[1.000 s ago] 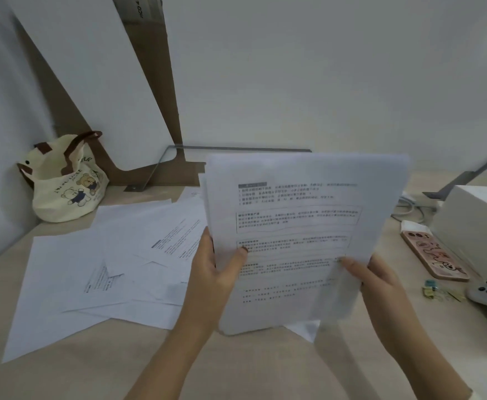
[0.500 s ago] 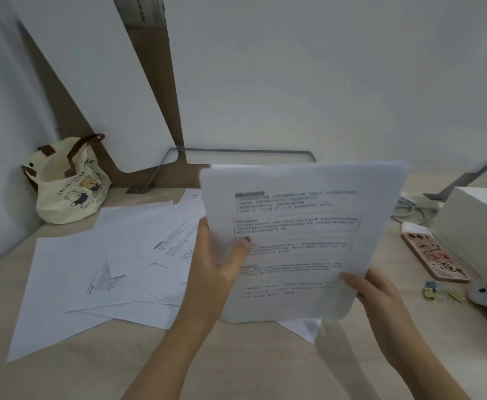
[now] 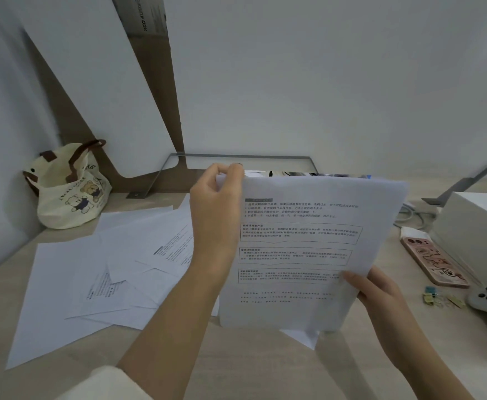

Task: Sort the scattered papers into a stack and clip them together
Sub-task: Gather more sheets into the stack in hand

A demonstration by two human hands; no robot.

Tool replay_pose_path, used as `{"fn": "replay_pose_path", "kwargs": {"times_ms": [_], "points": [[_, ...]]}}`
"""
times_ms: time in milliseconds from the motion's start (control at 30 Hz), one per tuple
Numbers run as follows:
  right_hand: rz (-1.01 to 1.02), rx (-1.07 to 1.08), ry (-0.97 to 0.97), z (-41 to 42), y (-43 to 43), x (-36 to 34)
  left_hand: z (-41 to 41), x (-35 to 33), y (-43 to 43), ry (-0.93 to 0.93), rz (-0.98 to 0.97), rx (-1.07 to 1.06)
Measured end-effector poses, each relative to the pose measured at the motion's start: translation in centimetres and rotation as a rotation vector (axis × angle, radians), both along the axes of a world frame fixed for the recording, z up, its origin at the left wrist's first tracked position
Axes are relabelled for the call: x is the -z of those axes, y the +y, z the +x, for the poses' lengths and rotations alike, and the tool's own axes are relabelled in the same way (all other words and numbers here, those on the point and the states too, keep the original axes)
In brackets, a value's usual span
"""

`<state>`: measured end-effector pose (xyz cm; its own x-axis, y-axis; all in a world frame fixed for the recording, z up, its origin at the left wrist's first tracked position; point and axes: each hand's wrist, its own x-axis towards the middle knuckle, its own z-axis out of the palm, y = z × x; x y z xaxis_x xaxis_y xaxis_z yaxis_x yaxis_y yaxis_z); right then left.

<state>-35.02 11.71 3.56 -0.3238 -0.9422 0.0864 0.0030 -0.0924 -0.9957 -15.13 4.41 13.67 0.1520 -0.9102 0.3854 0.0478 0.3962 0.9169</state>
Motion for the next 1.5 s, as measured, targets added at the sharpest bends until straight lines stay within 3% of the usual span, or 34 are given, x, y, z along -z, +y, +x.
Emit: {"fn": "replay_pose_path", "kwargs": {"times_ms": [267, 567, 700, 933, 1200, 1333, 1500], "points": [[0.084, -0.058, -0.016, 0.4, 0.3, 1.1, 0.3, 1.6, 0.2, 0.001, -0.063, 0.145], [0.041, 0.069, -0.034, -0.1, 0.7, 1.7, 0.3, 12.0, 1.7, -0.074, 0.145, 0.289], [0.196, 0.057, -0.001, -0.9, 0.5, 4.6, -0.5, 15.5, 2.0, -0.2, 0.305, 0.274], [0.202, 0.271, 0.223, -4.1, 1.1, 5.9, -3.8, 15.9, 1.9, -0.363, 0.327, 0.264], [0.523, 0.498, 0.551, -10.9, 2.4, 8.6, -11.6, 16.7, 2.5, -0.483, 0.511, 0.434], [0.566, 0.502, 0.622, -12.5, 3.0, 9.0, -13.7, 18.0, 2.7, -0.638, 0.512, 0.466], [0.526, 0.544, 1.072, -13.4, 3.3, 10.4, -15.0, 18.4, 2.2, -0.892, 0.477, 0.431]]}}
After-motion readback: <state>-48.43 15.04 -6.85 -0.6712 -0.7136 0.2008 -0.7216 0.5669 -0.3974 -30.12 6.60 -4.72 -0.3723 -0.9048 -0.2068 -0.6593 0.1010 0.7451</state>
